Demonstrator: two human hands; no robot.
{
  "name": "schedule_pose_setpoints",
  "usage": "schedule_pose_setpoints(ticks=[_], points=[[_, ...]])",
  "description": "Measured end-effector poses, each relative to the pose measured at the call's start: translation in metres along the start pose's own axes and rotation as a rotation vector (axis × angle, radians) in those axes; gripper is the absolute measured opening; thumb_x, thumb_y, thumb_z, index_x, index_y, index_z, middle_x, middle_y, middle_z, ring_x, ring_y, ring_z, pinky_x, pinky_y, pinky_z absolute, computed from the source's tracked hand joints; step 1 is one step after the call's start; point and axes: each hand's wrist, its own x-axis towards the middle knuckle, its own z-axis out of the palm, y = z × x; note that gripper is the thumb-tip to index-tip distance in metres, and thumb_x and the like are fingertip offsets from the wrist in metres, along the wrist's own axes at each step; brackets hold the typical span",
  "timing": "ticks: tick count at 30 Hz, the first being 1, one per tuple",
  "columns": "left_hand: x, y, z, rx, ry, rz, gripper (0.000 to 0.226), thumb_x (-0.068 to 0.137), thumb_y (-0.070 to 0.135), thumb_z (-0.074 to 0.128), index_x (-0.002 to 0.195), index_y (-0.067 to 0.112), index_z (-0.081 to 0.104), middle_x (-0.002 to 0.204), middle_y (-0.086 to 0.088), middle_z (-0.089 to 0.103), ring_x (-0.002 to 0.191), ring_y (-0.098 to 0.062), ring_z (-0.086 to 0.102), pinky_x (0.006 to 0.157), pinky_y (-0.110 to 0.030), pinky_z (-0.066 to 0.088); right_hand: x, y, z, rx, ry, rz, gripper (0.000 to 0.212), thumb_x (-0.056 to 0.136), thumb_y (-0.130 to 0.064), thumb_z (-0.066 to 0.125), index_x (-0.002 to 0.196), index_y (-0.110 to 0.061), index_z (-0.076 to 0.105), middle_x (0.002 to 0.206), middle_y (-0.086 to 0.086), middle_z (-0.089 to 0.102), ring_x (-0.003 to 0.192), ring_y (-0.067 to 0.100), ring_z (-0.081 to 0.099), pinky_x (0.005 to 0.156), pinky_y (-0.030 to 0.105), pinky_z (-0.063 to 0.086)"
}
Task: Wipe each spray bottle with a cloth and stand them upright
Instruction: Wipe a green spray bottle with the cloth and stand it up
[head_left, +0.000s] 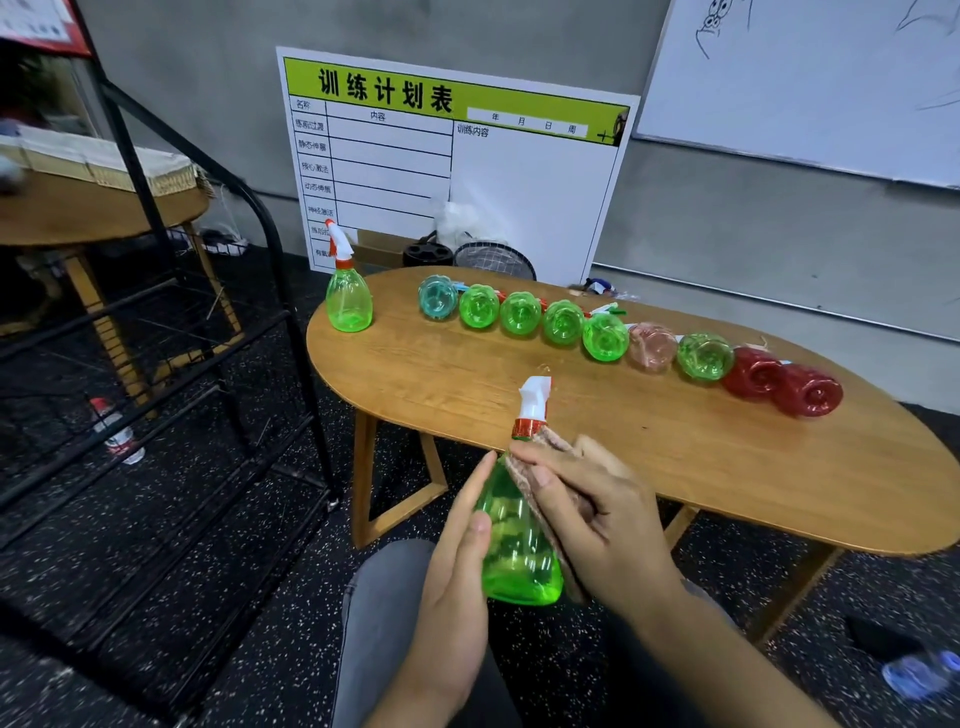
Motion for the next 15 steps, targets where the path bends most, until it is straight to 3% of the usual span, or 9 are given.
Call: schedule_pose_setpoints(ticks=[3, 6, 9, 12, 15], points=[[0.0, 0.003, 0.001, -0.031, 0.053, -0.003, 0.046, 0.102, 0.038, 0.042, 0.143, 0.049, 0.059, 0.147, 0.0, 0.064, 0.138, -0.023, 0.06, 0.116, -0.048, 0.043, -0.018, -0.004, 0.0, -0.119, -0.057, -0.223, 0.028, 0.105, -0.04, 0.057, 0.131, -0.039, 0.068, 0.08, -0.005, 0.051, 0.063, 0.003, 0.045, 0.058, 0.011, 0.035], [-0.001, 0.008, 0.0, -0.064, 0.053, -0.012, 0.048, 0.103, 0.04, 0.041, 0.149, 0.042, 0.055, 0.144, -0.008, 0.067, 0.132, -0.031, 0.065, 0.115, -0.051, 0.043, -0.038, 0.0, -0.001, -0.236, -0.157, -0.464, 0.029, 0.099, -0.034, 0.069, 0.128, -0.036, 0.072, 0.081, -0.004, 0.052, 0.066, 0.006, 0.045, 0.053, 0.018, 0.039], [-0.002, 0.01, 0.0, -0.058, 0.046, 0.001, 0.044, 0.107, 0.04, 0.043, 0.15, 0.039, 0.054, 0.143, -0.009, 0.067, 0.13, -0.033, 0.066, 0.115, -0.052, 0.044, -0.039, 0.003, -0.005, -0.29, -0.167, -0.549, 0.029, 0.097, -0.032, 0.072, 0.126, -0.033, 0.075, 0.078, -0.003, 0.05, 0.063, 0.01, 0.045, 0.05, 0.022, 0.039], [-0.001, 0.006, 0.002, -0.048, 0.043, 0.009, 0.043, 0.106, 0.036, 0.042, 0.145, 0.045, 0.059, 0.143, -0.004, 0.067, 0.134, -0.026, 0.063, 0.113, -0.048, 0.046, -0.019, 0.004, -0.005, -0.232, -0.103, -0.413, 0.029, 0.104, -0.039, 0.06, 0.132, -0.04, 0.067, 0.078, -0.003, 0.053, 0.061, 0.008, 0.048, 0.049, 0.023, 0.044], [0.0, 0.003, 0.005, -0.04, 0.035, -0.006, 0.044, 0.102, 0.037, 0.043, 0.141, 0.048, 0.061, 0.145, 0.004, 0.066, 0.136, -0.022, 0.061, 0.111, -0.048, 0.049, 0.007, 0.006, -0.006, -0.069, 0.018, -0.097, 0.028, 0.105, -0.042, 0.054, 0.127, -0.04, 0.071, 0.076, -0.007, 0.05, 0.064, 0.008, 0.049, 0.054, 0.027, 0.046]])
